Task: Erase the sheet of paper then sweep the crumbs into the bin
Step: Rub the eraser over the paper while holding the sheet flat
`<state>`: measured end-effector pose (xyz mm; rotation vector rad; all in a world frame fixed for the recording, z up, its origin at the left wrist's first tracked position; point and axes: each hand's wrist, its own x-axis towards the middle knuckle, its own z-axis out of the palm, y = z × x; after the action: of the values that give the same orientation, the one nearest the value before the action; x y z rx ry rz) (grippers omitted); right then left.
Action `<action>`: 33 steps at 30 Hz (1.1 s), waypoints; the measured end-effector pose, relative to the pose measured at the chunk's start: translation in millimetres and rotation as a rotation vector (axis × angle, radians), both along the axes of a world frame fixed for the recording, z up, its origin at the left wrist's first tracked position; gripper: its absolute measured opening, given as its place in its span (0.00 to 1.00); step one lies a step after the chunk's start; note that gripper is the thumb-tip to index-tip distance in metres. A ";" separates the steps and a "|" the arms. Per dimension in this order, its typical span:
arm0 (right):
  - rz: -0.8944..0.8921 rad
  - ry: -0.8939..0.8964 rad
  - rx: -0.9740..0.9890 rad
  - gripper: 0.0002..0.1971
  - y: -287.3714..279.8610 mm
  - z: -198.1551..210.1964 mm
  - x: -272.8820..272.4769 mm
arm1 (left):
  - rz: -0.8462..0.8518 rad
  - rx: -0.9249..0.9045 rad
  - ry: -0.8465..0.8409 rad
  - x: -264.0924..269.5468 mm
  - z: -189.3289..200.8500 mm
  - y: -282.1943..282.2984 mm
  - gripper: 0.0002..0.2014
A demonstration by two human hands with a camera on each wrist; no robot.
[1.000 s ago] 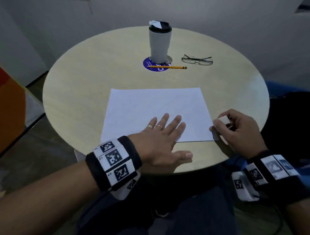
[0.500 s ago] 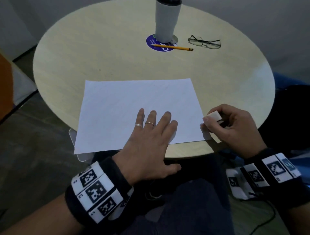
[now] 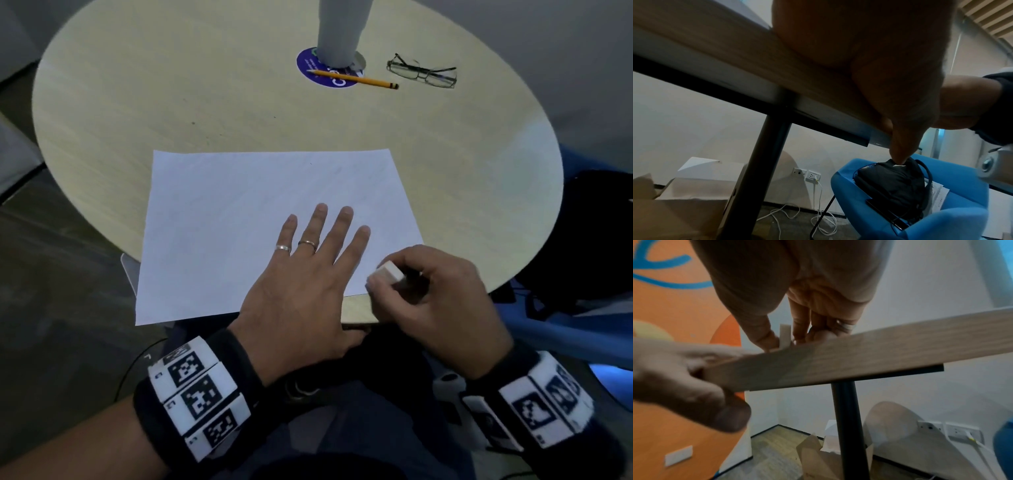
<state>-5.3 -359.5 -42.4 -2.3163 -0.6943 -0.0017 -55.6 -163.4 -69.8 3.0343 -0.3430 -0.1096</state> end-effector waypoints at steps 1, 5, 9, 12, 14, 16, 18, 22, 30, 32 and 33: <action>0.014 -0.013 -0.031 0.06 2.4 -2.6 0.4 | -0.002 -0.010 -0.003 -0.1 -0.8 0.5 0.59; -0.090 0.031 -0.038 0.07 -21.6 -2.6 16.9 | -0.007 -0.006 0.000 0.3 -2.8 1.8 0.60; -0.157 -0.011 -0.029 0.07 -28.0 6.5 20.4 | -0.001 -0.028 0.013 1.0 -2.0 0.9 0.60; -0.003 -0.082 -0.099 0.06 1.8 3.9 2.1 | -0.007 -0.033 0.008 0.5 -2.3 1.8 0.59; 0.010 -0.024 -0.114 0.07 -1.6 -0.4 2.5 | -0.008 -0.030 0.003 0.0 -2.8 2.9 0.59; -0.082 0.028 -0.071 0.08 -22.2 0.9 13.6 | -0.007 -0.028 0.012 0.4 -2.9 2.8 0.60; -0.143 0.022 -0.087 0.07 -38.5 7.7 20.8 | -0.002 -0.042 0.005 0.9 -2.7 1.8 0.61; -0.056 -0.080 -0.094 0.06 -8.8 15.3 10.9 | -0.006 -0.052 0.006 0.7 -2.7 2.3 0.60; -0.178 -0.044 -0.103 0.07 -35.3 8.3 31.8 | -0.001 -0.054 0.001 -0.3 -2.1 1.5 0.60; -0.139 -0.107 -0.092 0.06 -21.8 11.9 28.8 | -0.003 -0.051 0.001 0.3 -2.2 1.0 0.60; -0.095 -0.121 -0.085 0.06 -10.8 11.1 25.5 | -0.005 -0.051 -0.002 0.4 -2.5 1.3 0.60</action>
<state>20.2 -370.4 -31.3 -2.4444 -0.6545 -0.1602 -55.2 -162.0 -72.3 2.9834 -0.3475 -0.0971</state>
